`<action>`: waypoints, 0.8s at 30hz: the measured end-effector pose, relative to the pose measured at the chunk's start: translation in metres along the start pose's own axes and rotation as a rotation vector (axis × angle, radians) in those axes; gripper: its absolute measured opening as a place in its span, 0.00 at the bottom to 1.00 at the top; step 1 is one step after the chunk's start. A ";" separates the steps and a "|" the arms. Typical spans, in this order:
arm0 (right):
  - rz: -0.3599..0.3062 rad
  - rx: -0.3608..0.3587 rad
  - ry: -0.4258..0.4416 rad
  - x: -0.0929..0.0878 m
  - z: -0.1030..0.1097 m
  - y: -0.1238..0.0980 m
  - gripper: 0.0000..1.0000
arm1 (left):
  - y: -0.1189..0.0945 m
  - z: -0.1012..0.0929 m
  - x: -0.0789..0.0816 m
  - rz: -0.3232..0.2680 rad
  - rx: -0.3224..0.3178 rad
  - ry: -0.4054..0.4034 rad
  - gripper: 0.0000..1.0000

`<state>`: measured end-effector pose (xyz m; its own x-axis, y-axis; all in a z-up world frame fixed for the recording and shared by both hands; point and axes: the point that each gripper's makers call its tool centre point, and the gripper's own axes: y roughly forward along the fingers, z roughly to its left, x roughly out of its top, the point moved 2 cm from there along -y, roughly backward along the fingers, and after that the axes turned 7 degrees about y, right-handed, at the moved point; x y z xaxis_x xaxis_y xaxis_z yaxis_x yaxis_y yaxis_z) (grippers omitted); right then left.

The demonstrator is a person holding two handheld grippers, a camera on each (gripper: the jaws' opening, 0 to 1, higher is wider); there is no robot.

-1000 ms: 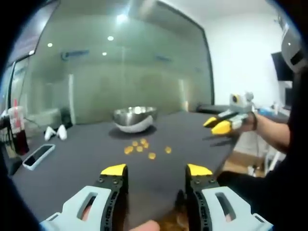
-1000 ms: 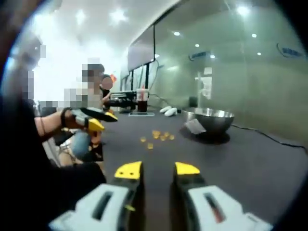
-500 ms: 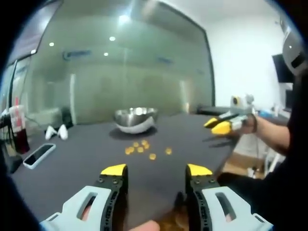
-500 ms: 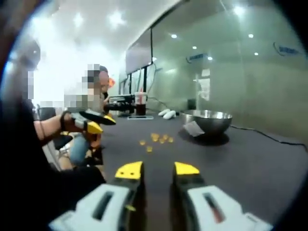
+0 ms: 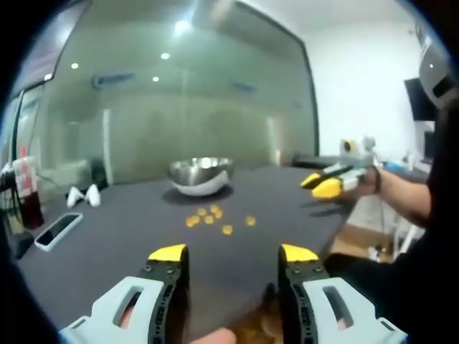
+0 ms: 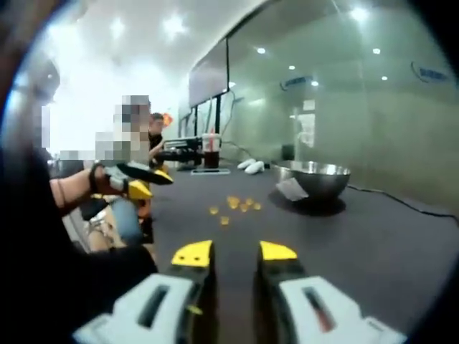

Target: Pick up the QQ candy scattered on the table and place it into the stainless steel bowl on the table

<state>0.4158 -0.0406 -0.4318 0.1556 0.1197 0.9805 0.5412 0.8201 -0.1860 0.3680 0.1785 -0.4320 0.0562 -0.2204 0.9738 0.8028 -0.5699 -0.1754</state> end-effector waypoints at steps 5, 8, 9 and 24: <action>0.017 0.015 -0.007 -0.001 0.001 0.009 0.24 | -0.002 0.001 0.000 -0.008 0.000 -0.006 0.51; 0.031 0.024 -0.007 -0.002 0.002 0.014 0.24 | -0.004 0.001 -0.001 -0.010 -0.003 -0.001 0.51; 0.039 0.030 -0.003 -0.003 0.002 0.017 0.24 | -0.004 0.002 0.000 -0.015 -0.001 0.001 0.51; 0.139 0.063 0.038 -0.016 0.012 0.068 0.23 | -0.013 0.007 -0.008 -0.013 0.012 -0.013 0.51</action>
<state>0.4406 0.0200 -0.4595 0.2573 0.2141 0.9423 0.4592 0.8309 -0.3142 0.3618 0.1934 -0.4369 0.0534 -0.2033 0.9777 0.8103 -0.5634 -0.1614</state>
